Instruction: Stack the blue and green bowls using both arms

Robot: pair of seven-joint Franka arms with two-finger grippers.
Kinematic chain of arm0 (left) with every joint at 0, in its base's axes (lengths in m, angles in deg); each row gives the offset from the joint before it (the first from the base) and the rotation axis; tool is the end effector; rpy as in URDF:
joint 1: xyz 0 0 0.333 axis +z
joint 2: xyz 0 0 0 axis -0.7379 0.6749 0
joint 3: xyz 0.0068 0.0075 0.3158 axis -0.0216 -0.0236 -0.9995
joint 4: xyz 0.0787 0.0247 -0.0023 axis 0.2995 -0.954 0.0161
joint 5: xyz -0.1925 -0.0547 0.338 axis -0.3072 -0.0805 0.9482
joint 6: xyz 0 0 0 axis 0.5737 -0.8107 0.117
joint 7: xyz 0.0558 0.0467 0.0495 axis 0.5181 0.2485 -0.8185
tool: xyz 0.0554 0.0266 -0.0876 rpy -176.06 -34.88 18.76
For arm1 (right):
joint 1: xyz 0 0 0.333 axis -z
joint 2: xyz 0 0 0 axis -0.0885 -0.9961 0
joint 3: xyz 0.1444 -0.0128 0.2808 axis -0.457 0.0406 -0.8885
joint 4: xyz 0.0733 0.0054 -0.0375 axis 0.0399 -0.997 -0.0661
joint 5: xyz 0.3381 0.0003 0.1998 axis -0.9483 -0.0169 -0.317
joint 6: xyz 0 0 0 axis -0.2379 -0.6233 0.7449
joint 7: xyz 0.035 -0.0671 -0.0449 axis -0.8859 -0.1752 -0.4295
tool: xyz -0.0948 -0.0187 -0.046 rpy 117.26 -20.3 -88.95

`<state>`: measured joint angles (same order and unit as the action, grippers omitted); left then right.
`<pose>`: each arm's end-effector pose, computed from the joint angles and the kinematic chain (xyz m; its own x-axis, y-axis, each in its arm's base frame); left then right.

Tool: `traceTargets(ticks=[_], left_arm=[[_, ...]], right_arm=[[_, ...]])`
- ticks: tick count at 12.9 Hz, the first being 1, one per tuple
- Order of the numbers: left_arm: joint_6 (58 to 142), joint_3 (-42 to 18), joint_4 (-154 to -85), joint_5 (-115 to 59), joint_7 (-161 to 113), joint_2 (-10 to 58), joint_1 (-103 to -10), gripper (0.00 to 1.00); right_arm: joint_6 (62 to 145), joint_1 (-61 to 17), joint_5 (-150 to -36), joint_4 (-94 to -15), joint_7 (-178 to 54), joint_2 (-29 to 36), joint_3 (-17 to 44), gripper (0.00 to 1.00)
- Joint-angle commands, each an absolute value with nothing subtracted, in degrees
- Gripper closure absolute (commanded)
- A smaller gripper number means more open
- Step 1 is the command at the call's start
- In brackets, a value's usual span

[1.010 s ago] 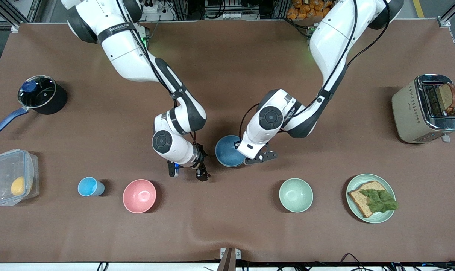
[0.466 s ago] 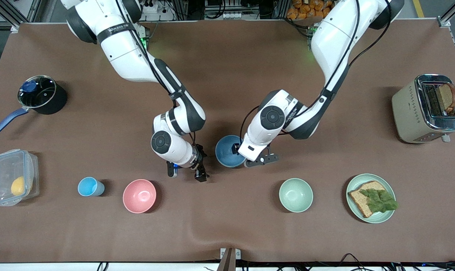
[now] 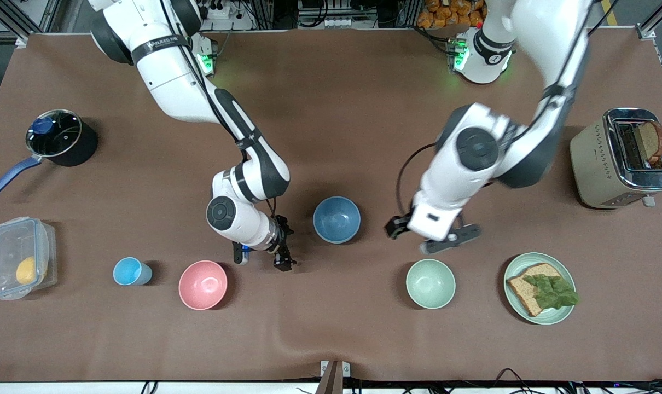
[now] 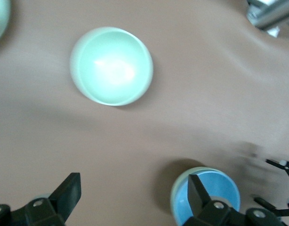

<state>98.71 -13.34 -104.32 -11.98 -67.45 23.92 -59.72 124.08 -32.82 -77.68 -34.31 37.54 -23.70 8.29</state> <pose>0.6290 -0.3025 0.4410 0.9330 0.3535 0.0676 0.3458 -0.9326 0.1033 0.6573 0.3505 0.1892 0.1423 -0.9460 -0.2914 -0.9898 -0.1357 -0.0427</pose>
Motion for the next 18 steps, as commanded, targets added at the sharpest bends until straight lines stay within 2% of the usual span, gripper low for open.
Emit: traceTargets(ticks=[1, 4, 7, 9, 12, 15, 18], left_arm=[[88.6, -12.7, -107.0, -10.0, -59.0, 13.5, -54.2, 0.00], [82.9, -12.4, -107.0, -11.0, -48.8, 7.1, -46.0, 0.00], [78.6, -12.7, -107.3, -15.8, -34.8, 2.6, -40.2, 0.00], [76.4, -15.0, -107.3, -16.9, -31.4, 1.2, -39.8, 0.00], [74.6, -17.6, -107.4, -17.4, -25.8, -0.2, -39.8, 0.00], [74.3, -18.7, -107.4, -17.4, -25.6, -0.5, -40.9, 0.00], [72.2, -17.9, -106.7, -18.0, -25.8, -0.7, -40.3, 0.00]], right_arm=[[118.0, -30.5, -76.9, -32.8, 34.3, -21.4, 7.8, 0.00], [110.3, -25.9, -76.9, -32.4, 25.6, -18.4, 7.8, 0.00], [101.3, -17.9, -76.9, -32.5, 11.9, -13.0, 7.7, 0.00], [92.8, -12.5, -75.7, -33.4, 0.5, -8.3, 7.9, 0.00], [81.3, -6.7, -70.4, -39.7, -19.9, 1.2, 7.8, 0.00], [81.6, -5.8, -66.8, -52.6, -37.6, 14.3, 7.8, 0.00], [81.2, -6.5, -62.4, -52.5, -48.7, 20.5, 7.1, 0.00]])
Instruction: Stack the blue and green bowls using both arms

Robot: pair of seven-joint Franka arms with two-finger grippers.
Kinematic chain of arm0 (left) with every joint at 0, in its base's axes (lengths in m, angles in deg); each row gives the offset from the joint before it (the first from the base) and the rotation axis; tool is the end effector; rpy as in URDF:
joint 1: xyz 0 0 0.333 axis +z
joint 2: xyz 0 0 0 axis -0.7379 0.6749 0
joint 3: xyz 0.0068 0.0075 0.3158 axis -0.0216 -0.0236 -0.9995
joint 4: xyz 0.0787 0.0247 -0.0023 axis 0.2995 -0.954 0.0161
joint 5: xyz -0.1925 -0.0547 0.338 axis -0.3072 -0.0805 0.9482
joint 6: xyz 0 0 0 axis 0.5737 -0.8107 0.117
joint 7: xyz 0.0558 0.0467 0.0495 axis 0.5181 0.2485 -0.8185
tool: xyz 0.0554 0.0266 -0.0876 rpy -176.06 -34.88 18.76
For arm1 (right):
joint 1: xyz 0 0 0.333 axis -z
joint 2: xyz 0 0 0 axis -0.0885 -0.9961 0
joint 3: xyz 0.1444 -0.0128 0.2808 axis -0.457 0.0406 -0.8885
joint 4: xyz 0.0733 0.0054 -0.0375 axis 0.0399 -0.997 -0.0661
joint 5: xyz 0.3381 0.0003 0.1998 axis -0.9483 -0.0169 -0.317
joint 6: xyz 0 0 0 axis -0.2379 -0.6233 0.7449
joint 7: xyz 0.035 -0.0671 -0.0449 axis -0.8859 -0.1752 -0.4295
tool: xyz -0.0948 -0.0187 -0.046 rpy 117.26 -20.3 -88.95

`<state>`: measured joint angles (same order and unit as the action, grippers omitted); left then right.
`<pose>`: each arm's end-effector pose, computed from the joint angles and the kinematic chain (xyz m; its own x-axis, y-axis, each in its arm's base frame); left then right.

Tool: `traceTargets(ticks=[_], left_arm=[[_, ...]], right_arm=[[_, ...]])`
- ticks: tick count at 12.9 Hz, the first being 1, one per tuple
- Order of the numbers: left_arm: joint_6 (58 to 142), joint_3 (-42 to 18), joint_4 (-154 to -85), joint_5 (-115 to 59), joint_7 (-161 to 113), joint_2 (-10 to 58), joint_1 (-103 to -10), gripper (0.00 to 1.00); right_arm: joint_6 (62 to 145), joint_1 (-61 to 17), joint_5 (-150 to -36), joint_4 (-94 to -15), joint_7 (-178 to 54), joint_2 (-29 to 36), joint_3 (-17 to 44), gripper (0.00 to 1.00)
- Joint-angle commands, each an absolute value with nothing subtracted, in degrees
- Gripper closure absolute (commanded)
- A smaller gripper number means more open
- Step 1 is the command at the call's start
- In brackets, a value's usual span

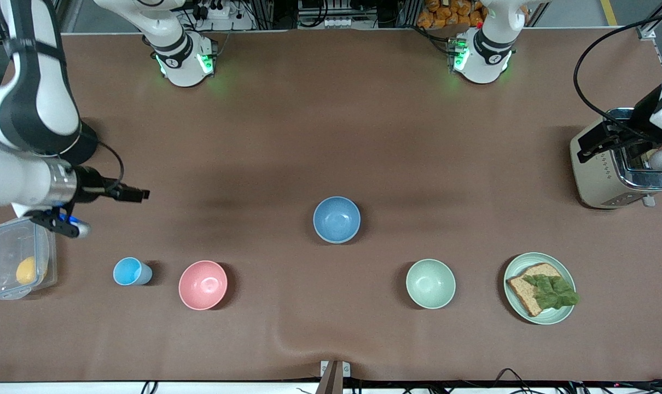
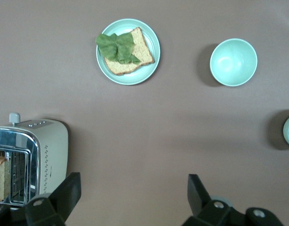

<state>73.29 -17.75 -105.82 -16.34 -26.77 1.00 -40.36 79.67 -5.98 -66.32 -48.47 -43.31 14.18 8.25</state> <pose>0.5694 -0.0438 0.6332 0.9965 0.0734 0.0394 0.0744 -0.9969 -0.0250 0.6021 0.0290 0.4713 0.9316 -0.2221 -0.2877 -0.2629 -0.9584 -0.1114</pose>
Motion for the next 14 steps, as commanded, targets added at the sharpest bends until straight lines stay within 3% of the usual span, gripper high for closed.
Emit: traceTargets(ticks=[1, 7, 14], left_arm=[[72.2, -18.0, -106.9, -18.4, -25.6, -0.8, -40.3, 0.00], [71.7, -18.1, -106.7, -18.4, -26.3, -0.8, -40.3, 0.00], [71.6, -17.8, -106.3, -17.4, -26.4, -0.3, -40.9, 0.00]], right_arm=[[80.8, -7.5, -59.2, -51.4, -51.9, 21.8, 6.8, 0.00], [70.2, -7.5, -57.9, -41.2, -54.7, 23.2, 7.3, 0.00], [67.2, -7.0, -56.9, -41.5, -54.6, 26.2, 7.3, 0.00]])
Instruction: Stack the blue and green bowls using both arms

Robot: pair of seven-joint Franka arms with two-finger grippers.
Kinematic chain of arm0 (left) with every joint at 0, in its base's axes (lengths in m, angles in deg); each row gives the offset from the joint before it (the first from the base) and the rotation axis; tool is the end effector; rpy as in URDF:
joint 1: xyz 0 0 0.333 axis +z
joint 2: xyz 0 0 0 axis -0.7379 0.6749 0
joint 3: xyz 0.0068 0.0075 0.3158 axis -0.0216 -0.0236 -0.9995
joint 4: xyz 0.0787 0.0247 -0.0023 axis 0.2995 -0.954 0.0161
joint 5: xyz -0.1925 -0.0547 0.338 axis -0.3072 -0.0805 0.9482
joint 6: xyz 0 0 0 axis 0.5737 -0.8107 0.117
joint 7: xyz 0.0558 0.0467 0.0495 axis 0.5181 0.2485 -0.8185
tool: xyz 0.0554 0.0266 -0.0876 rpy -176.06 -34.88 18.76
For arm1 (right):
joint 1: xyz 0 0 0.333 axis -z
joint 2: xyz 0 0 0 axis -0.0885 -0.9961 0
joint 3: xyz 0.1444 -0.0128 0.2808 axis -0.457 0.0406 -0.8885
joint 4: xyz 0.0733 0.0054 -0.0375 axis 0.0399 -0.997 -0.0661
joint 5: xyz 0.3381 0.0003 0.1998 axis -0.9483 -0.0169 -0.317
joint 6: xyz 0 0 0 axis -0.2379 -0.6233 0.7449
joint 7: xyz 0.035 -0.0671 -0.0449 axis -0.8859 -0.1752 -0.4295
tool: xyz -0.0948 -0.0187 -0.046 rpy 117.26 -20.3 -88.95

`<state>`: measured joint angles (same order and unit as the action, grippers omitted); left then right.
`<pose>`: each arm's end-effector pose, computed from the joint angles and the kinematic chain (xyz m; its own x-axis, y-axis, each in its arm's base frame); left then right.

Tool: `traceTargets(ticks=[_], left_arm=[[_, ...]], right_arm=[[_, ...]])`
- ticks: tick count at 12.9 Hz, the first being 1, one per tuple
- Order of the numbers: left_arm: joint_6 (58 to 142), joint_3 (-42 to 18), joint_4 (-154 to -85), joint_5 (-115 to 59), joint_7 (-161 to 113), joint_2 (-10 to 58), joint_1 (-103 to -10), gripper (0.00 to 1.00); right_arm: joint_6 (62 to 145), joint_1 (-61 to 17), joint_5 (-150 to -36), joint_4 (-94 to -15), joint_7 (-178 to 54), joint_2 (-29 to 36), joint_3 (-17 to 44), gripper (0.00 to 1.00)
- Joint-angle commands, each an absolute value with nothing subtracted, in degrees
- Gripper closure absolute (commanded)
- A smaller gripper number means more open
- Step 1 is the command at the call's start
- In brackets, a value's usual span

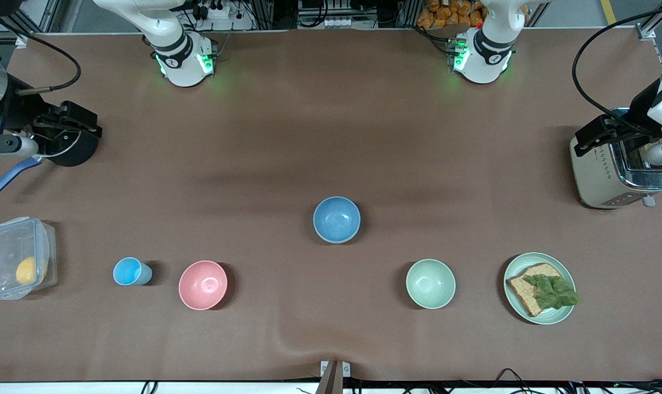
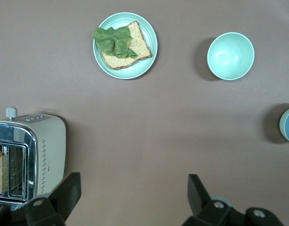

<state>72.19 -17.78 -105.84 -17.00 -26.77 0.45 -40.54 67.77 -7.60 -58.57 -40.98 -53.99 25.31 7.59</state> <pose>0.5643 -0.0467 0.6366 0.9971 0.0712 0.0278 0.0717 -0.9973 -0.0173 0.5444 0.0364 0.6278 0.9901 0.0118 -0.1399 0.0059 -0.9991 -0.0422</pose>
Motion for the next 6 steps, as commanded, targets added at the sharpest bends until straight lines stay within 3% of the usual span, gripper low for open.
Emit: traceTargets(ticks=[1, 6], left_arm=[[71.6, -17.8, -106.3, -17.5, -26.4, -0.3, -41.0, 0.00], [71.6, -17.8, -106.3, -17.5, -26.3, -0.2, -41.0, 0.00]], right_arm=[[67.2, -7.0, -56.6, -41.5, -54.6, 26.2, 7.3, 0.00], [69.8, -7.0, -56.3, -41.9, -54.5, 26.2, 8.0, 0.00]])
